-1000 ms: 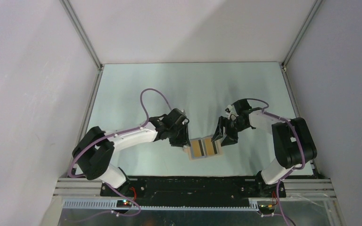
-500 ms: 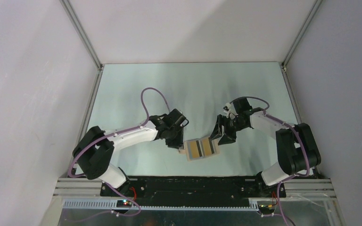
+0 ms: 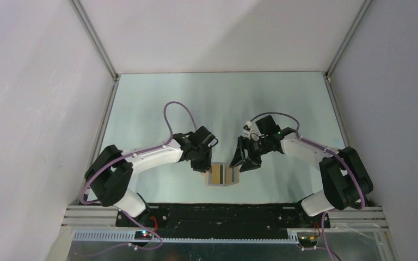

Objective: Put the credit cards into the card holder
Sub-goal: Move the card holder to the center of the board.

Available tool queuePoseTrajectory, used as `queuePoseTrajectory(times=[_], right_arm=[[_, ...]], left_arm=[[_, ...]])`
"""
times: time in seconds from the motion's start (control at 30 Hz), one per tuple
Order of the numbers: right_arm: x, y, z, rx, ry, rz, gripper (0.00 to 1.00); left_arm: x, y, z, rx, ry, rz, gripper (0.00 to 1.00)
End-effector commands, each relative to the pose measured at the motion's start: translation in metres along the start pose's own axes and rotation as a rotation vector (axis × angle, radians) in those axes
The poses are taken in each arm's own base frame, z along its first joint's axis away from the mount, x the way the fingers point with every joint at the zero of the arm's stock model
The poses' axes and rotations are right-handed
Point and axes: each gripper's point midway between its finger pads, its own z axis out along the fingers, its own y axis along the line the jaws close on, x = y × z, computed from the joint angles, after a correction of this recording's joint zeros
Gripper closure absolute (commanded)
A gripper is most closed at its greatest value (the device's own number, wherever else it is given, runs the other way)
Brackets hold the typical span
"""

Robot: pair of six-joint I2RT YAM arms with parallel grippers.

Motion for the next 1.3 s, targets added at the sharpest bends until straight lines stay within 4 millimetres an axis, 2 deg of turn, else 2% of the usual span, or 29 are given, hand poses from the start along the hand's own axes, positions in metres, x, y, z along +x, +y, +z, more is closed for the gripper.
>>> queuePoseTrajectory(times=[0.0,0.2,0.47,0.73,1.03,1.17,1.27], right_arm=[[-0.001,0.022,0.014,-0.072,0.005,-0.036,0.34],[-0.014,0.043,0.022,-0.152,-0.018,-0.037,0.35],[-0.022,0.057,0.035,-0.221,-0.016,-0.025,0.37],[-0.022,0.071,0.053,-0.251,0.010,-0.036,0.38],[-0.019,0.065,0.071,-0.215,0.015,-0.048,0.45],[-0.024,0.068,0.074,-0.231,-0.004,-0.064,0.47],[-0.031,0.070,0.079,-0.250,-0.025,-0.072,0.52]], left_arm=[[-0.018,-0.012,-0.014,0.030,-0.070,0.020,0.67],[-0.016,-0.004,-0.018,0.028,-0.080,0.004,0.66],[-0.010,0.015,-0.017,0.005,-0.079,-0.019,0.66],[-0.012,0.014,-0.015,0.021,-0.071,-0.033,0.67],[-0.002,0.023,0.013,0.009,0.020,-0.094,0.71],[-0.001,0.025,0.016,-0.006,0.026,-0.110,0.72],[-0.001,0.023,0.017,0.000,0.030,-0.109,0.73]])
